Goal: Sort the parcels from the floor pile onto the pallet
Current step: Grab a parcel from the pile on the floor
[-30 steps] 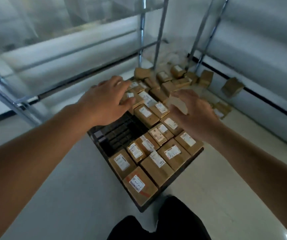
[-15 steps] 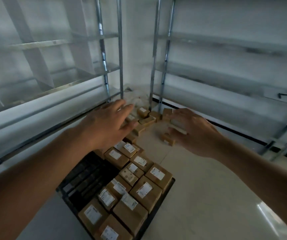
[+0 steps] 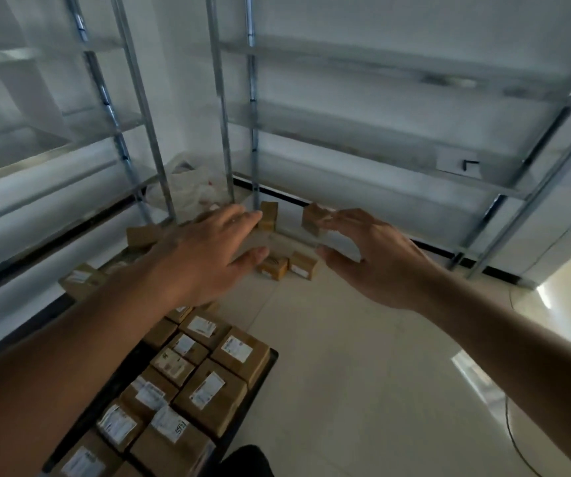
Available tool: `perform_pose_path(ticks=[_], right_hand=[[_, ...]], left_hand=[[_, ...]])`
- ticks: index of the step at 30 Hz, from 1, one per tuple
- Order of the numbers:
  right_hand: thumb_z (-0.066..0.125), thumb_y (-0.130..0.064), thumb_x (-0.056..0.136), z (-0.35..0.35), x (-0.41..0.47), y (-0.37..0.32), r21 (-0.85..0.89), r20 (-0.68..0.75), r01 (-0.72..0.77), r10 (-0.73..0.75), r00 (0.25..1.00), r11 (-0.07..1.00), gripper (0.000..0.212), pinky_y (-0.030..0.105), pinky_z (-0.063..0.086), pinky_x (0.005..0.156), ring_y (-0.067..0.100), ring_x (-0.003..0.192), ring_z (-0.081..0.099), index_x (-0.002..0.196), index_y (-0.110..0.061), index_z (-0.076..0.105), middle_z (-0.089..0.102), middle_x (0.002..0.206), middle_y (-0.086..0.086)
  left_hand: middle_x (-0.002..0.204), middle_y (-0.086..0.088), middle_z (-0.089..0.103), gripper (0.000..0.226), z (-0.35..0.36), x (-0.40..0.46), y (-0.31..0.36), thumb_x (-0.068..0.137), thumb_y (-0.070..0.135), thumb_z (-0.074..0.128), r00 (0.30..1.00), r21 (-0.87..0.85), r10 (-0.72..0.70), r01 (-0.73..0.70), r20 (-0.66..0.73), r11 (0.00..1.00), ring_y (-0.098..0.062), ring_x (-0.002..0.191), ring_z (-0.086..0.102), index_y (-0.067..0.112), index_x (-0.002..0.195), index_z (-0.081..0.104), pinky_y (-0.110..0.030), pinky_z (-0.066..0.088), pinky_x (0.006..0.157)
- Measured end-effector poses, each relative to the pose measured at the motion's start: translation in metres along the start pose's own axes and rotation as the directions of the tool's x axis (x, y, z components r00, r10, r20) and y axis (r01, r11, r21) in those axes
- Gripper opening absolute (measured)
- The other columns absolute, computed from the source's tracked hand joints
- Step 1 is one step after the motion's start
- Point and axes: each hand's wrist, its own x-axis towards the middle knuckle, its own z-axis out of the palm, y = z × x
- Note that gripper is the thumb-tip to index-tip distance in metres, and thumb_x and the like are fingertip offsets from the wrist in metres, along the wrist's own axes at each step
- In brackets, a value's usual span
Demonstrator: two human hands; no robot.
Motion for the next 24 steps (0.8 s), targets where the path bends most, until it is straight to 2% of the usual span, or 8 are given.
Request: perform_pose_path(ticks=[4, 10, 13, 16, 21, 24], right_hand=[[0.056, -0.052, 0.102, 0.001, 0.032, 0.051, -0.009, 0.008, -0.046, 0.046, 0.999, 0.999, 0.05, 0.027, 0.038, 0.095, 0.017, 0.131, 0.051, 0.148, -0.032, 0.053, 0.049, 0.151, -0.007], [0.046, -0.064, 0.099, 0.02, 0.111, 0.115, -0.051, 0.105, -0.116, 0.121, 0.987, 0.992, 0.064, 0.04, 0.04, 0.111, 0.019, 0.146, 0.041, 0.158, -0.04, 0.037, 0.034, 0.165, -0.009], [0.044, -0.065, 0.1, 0.027, 0.156, 0.142, -0.077, 0.128, -0.134, 0.143, 0.981, 0.988, 0.063, 0.04, 0.037, 0.115, 0.018, 0.149, 0.037, 0.158, -0.044, 0.034, 0.03, 0.169, -0.01], [0.046, -0.061, 0.102, 0.034, 0.198, 0.169, -0.065, 0.134, -0.151, 0.158, 0.978, 0.986, 0.06, 0.037, 0.037, 0.112, 0.018, 0.148, 0.039, 0.158, -0.043, 0.038, 0.032, 0.167, -0.011], [0.046, -0.061, 0.103, 0.046, 0.261, 0.228, -0.07, 0.22, -0.155, 0.167, 0.961, 0.985, 0.06, 0.04, 0.034, 0.118, 0.018, 0.152, 0.034, 0.159, -0.044, 0.034, 0.027, 0.17, -0.01], [0.046, -0.061, 0.103, 0.049, 0.307, 0.275, -0.065, 0.249, -0.116, 0.129, 0.96, 0.991, 0.059, 0.039, 0.033, 0.118, 0.018, 0.152, 0.033, 0.159, -0.044, 0.034, 0.027, 0.17, -0.01]], left_hand=[[0.171, 0.008, 0.009, 0.078, 0.018, 0.064, 0.003, 0.097, 0.069, 0.023, 1.0, -0.039, -0.013, 0.014, 0.027, 0.999, -0.017, 0.154, 0.018, 0.033, 0.164, 0.012, -0.042, 0.025, 0.12], [0.17, 0.007, 0.013, 0.072, 0.043, 0.17, -0.019, 0.101, 0.063, 0.03, 0.997, -0.033, 0.023, -0.021, 0.071, 0.999, -0.016, 0.154, 0.018, 0.032, 0.164, 0.013, -0.038, 0.022, 0.12], [0.17, 0.005, 0.015, 0.07, 0.051, 0.226, -0.034, 0.102, 0.059, 0.034, 0.995, -0.061, 0.039, -0.033, 0.094, 0.998, -0.017, 0.154, 0.017, 0.031, 0.164, 0.017, -0.035, 0.019, 0.119], [0.169, 0.003, 0.017, 0.069, 0.063, 0.28, -0.047, 0.102, 0.058, 0.035, 0.993, -0.05, 0.042, -0.036, 0.109, 0.998, -0.019, 0.153, 0.019, 0.029, 0.163, 0.021, -0.035, 0.015, 0.117], [0.17, 0.005, 0.012, 0.071, 0.087, 0.365, -0.06, 0.101, 0.062, 0.034, 0.982, -0.086, 0.004, 0.013, 0.188, 0.996, -0.02, 0.156, 0.014, 0.033, 0.163, 0.015, -0.047, 0.021, 0.122], [0.169, 0.005, 0.017, 0.072, 0.101, 0.416, -0.063, 0.099, 0.066, 0.03, 0.985, -0.043, -0.019, 0.027, 0.172, 0.999, -0.019, 0.153, 0.022, 0.033, 0.162, 0.017, -0.045, 0.027, 0.119]])
